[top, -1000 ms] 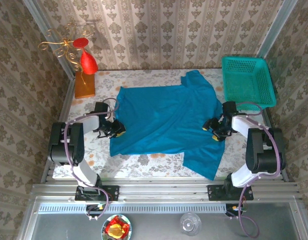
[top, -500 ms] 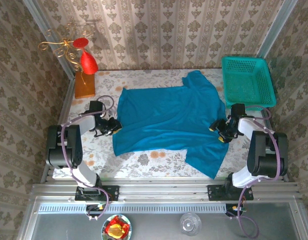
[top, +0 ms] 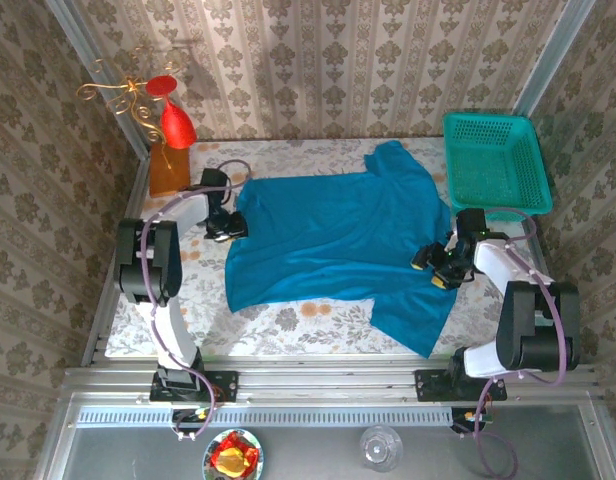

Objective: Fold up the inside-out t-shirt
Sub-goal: Smooth out the T-shirt at the center of the table.

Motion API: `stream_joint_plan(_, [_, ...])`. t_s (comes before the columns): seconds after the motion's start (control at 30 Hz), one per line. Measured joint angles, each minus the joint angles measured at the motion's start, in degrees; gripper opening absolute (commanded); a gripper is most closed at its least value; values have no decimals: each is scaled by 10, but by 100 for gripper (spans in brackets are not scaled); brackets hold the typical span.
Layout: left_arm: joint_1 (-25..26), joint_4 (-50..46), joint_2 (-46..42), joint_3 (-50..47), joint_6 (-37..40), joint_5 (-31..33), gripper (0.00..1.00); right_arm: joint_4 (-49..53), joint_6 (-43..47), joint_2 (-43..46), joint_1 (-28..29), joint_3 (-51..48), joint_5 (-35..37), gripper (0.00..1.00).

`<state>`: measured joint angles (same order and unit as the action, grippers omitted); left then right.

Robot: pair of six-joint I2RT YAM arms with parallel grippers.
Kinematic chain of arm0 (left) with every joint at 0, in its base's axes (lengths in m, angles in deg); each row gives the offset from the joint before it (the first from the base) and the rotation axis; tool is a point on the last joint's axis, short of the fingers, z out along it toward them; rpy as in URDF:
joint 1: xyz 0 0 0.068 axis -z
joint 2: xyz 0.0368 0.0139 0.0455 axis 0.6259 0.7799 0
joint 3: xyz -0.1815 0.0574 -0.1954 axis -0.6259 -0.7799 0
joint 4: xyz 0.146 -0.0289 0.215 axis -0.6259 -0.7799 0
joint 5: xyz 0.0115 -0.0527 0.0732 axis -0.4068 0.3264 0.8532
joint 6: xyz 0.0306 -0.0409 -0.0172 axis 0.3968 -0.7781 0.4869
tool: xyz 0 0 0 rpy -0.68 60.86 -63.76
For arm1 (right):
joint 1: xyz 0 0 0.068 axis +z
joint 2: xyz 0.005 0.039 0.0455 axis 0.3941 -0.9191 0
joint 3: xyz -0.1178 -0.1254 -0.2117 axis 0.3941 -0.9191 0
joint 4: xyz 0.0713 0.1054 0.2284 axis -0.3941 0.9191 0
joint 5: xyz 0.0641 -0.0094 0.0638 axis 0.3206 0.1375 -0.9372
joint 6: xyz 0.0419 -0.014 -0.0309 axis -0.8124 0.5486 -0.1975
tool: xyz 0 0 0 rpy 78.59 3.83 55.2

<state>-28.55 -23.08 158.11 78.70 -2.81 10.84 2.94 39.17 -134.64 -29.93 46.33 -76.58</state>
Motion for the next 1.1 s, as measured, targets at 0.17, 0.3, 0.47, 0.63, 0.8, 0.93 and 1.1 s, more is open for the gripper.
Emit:
stream_joint_plan(0.17, [3, -19, 24, 36, 19, 10, 27, 14, 0, 19, 6, 0, 0, 63])
stream_joint_plan(0.3, [3, -17, 24, 46, 24, -2, 23, 13, -1, 26, 12, 1, 0, 63])
stream_joint_plan(0.47, [3, -16, 24, 46, 23, -33, 25, 13, -3, 26, 16, 1, 0, 63])
stream_joint_plan(0.63, [3, -17, 24, 46, 24, -35, 32, 13, -3, 26, 18, 1, 0, 63])
stream_joint_plan(0.8, [2, -30, 26, 47, 24, -32, 32, 14, -3, 29, 18, 1, 0, 63])
stream_joint_plan(0.93, [-5, -36, 32, 48, 23, -66, 33, 16, -3, 38, 18, 1, 0, 63])
stream_joint_plan(1.1, [-15, -36, 32, 47, 23, -104, 32, 22, -3, 45, 18, 1, 1, 64])
